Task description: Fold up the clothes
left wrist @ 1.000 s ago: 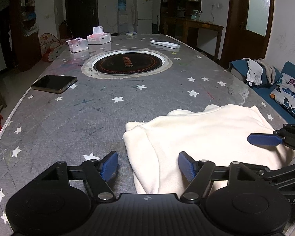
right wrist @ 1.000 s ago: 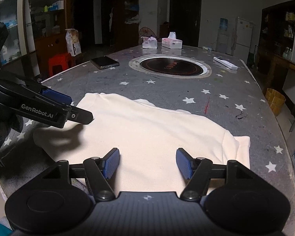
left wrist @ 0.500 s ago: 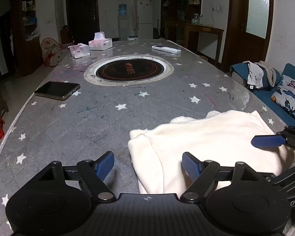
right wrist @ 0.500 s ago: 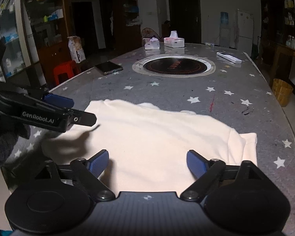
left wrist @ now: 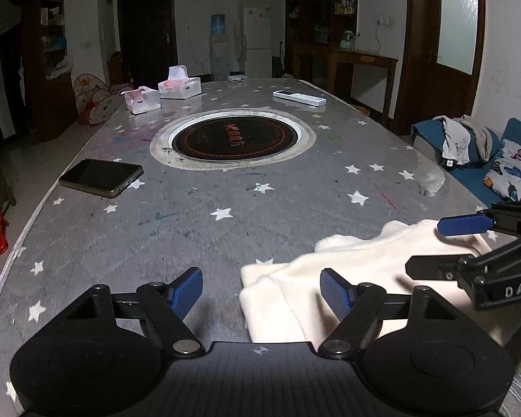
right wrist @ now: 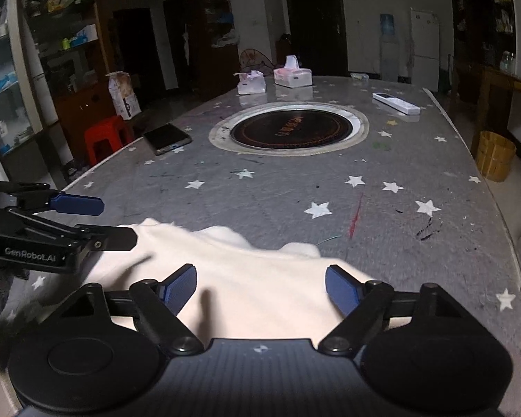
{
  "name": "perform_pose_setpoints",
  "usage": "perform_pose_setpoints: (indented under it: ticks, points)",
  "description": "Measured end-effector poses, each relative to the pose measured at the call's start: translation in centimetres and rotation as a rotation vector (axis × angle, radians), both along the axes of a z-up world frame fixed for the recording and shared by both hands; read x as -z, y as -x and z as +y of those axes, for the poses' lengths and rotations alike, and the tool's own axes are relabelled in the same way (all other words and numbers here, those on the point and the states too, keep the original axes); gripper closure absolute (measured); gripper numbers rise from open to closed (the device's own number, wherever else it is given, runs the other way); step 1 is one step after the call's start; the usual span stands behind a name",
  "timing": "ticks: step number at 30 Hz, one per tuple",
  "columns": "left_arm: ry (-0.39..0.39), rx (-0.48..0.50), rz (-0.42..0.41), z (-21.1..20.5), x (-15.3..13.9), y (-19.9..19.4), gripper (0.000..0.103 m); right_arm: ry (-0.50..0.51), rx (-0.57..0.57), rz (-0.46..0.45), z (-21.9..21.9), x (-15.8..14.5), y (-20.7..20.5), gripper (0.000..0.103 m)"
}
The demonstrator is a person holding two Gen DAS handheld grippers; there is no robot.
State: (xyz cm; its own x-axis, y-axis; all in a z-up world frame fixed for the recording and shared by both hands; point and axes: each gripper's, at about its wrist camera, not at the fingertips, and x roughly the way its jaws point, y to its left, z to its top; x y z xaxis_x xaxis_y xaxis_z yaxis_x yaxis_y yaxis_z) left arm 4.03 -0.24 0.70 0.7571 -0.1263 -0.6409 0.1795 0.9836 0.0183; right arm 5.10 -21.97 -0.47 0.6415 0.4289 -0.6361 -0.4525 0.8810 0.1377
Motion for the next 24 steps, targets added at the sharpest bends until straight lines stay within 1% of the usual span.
perform_pose_setpoints:
  ticks: [2, 5, 8, 10, 12, 14, 17, 21, 24]
  points:
    - [-0.009, -0.001, 0.009, 0.0, 0.3, -0.7, 0.035, -0.003, 0.002, 0.014, 0.0, 0.2, -1.0, 0.021]
    - [-0.019, -0.007, 0.038, 0.0, 1.2, -1.8, 0.037, -0.009, 0.012, 0.047, 0.0, 1.1, -1.9, 0.020]
    - [-0.029, -0.006, 0.061, 0.0, 2.1, -2.3, 0.036, -0.012, -0.002, 0.047, 0.2, 1.3, -1.8, 0.014]
    - [-0.027, -0.007, 0.070, 0.1, 2.5, -2.4, 0.035, -0.014, -0.007, 0.048, 0.3, 1.3, -1.7, 0.012]
    - [-0.020, -0.009, 0.067, 0.2, 2.4, -2.3, 0.035, -0.016, -0.014, 0.049, 0.5, 1.4, -1.7, 0.003]
    - [-0.015, -0.010, 0.063, 0.4, 2.3, -2.2, 0.035, -0.013, -0.022, 0.050, 0.8, 1.6, -1.7, 0.000]
    - [-0.010, -0.017, 0.055, 0.8, 2.0, -2.0, 0.030, 0.019, -0.018, 0.040, 1.4, 1.6, -1.6, 0.000]
    - [0.014, -0.031, 0.046, 1.5, 1.6, -1.7, 0.026, 0.040, -0.013, 0.033, 1.7, 1.7, -1.5, 0.000]
    - [0.025, -0.023, 0.022, 1.6, 1.1, -1.1, 0.019, 0.068, -0.006, 0.029, 2.1, 1.8, -1.4, 0.000]
